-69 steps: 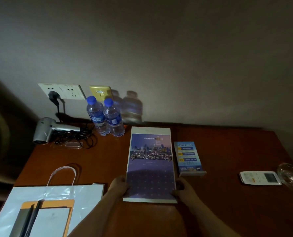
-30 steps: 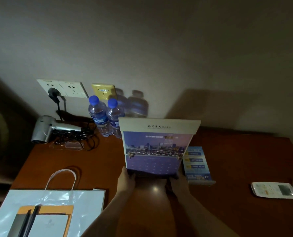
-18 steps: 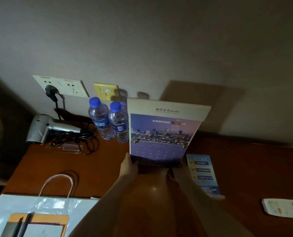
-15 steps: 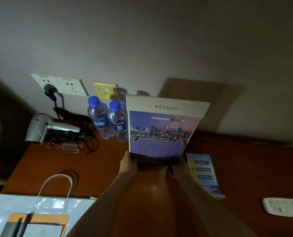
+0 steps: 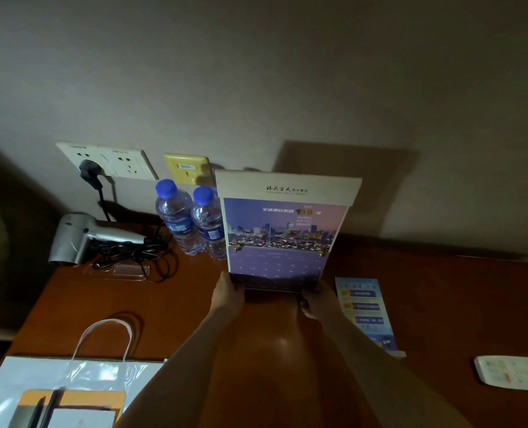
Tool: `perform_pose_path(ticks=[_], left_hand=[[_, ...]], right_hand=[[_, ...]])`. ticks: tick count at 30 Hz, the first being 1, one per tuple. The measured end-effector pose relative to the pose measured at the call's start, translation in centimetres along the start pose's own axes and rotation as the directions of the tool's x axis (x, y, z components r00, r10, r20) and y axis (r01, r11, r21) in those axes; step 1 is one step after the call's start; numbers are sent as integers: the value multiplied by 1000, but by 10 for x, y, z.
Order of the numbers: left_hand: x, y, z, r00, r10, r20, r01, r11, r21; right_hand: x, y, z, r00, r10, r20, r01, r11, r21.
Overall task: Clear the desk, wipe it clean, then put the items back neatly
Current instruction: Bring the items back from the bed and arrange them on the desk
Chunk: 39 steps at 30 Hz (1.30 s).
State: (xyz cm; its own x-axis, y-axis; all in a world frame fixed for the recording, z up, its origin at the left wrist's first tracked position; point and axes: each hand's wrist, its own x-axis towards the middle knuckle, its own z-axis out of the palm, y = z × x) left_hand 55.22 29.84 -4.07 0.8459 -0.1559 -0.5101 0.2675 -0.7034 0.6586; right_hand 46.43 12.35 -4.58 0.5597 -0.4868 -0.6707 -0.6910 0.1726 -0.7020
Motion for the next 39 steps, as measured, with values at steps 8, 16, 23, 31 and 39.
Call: perform_pose_path(ticks=[8, 16, 23, 31, 39], left_hand=[[-54, 11, 43, 983, -184, -8, 184, 976, 115], [-106, 49, 149, 904, -154, 399, 152, 988, 38], [-117, 65, 175, 954, -111, 278, 103, 994, 43], [-103, 82, 159, 980, 95, 176, -122, 981, 152], [-111, 62, 172, 995, 87, 44, -93, 983, 159]], right_hand=[[-44, 12, -61, 942, -263, -210, 170, 910, -379], [-61, 57, -133, 913, 49, -404, -211, 906, -367], [-44, 71, -144, 951, 135, -277, -187, 967, -172], [-40, 64, -145, 976, -110, -187, 87, 988, -126], [-34, 81, -147, 967, -236, -97, 180, 899, -399]])
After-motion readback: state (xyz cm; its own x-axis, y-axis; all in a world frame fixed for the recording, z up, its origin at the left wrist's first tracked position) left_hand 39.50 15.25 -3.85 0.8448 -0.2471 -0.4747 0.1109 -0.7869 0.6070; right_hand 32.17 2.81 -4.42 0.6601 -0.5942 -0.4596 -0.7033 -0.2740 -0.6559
